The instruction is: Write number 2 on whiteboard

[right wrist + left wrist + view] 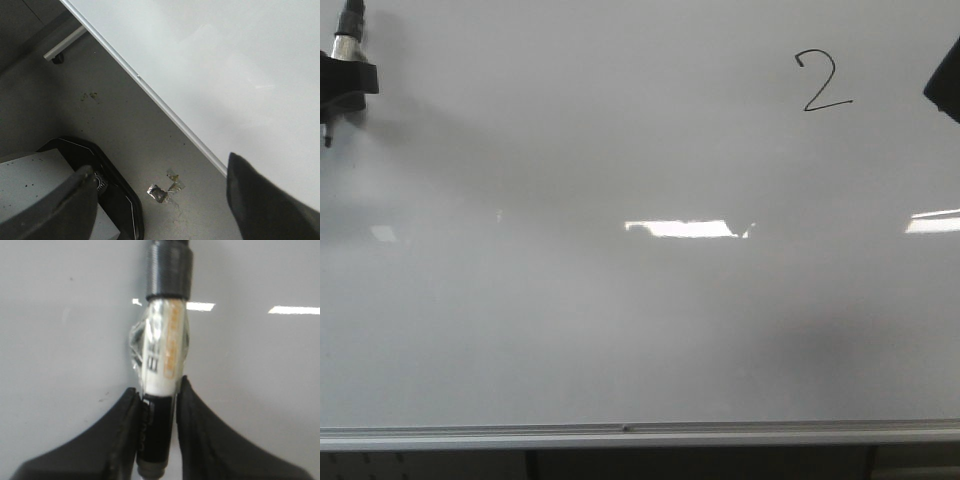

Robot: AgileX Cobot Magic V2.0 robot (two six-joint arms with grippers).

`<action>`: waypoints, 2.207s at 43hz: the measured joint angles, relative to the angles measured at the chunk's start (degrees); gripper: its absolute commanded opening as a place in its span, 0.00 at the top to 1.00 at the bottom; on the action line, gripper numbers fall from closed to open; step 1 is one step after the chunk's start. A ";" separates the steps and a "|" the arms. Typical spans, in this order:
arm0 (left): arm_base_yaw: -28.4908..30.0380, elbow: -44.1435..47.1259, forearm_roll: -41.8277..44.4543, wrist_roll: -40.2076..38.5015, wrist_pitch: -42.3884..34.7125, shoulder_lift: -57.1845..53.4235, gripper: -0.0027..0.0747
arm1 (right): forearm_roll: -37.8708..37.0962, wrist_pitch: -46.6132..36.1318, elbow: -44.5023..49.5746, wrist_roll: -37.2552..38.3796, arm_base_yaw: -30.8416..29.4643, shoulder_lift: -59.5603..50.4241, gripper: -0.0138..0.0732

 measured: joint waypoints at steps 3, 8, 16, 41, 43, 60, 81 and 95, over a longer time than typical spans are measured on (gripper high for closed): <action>0.00 0.00 0.00 0.00 -0.26 0.22 0.55 | 0.00 0.00 0.00 0.00 0.00 0.00 0.20; 0.00 0.00 0.00 0.00 -0.29 0.22 0.55 | 0.00 -0.17 0.00 0.00 0.00 0.00 0.20; 0.09 0.00 3.55 0.00 3.18 -5.05 0.55 | 0.00 -0.26 0.00 0.51 0.00 -0.27 0.20; -0.41 -3.47 14.85 0.00 46.99 -36.75 0.55 | -16.02 2.85 0.00 29.92 0.00 -13.53 0.20; -1.12 -4.86 14.60 0.00 52.30 -38.41 0.55 | -16.45 3.59 0.00 31.46 0.00 -14.86 0.20; -12.12 -11.76 6.80 0.00 83.63 -48.45 0.56 | -17.29 8.89 0.00 34.96 0.00 -26.82 0.20; -21.26 -11.90 -2.88 8.60 87.50 -54.48 0.56 | -17.29 8.08 2.01 36.42 0.00 -35.66 0.20; -21.26 -11.90 -2.88 8.62 87.50 -54.48 0.56 | -17.94 6.38 2.24 40.34 0.00 -35.66 0.43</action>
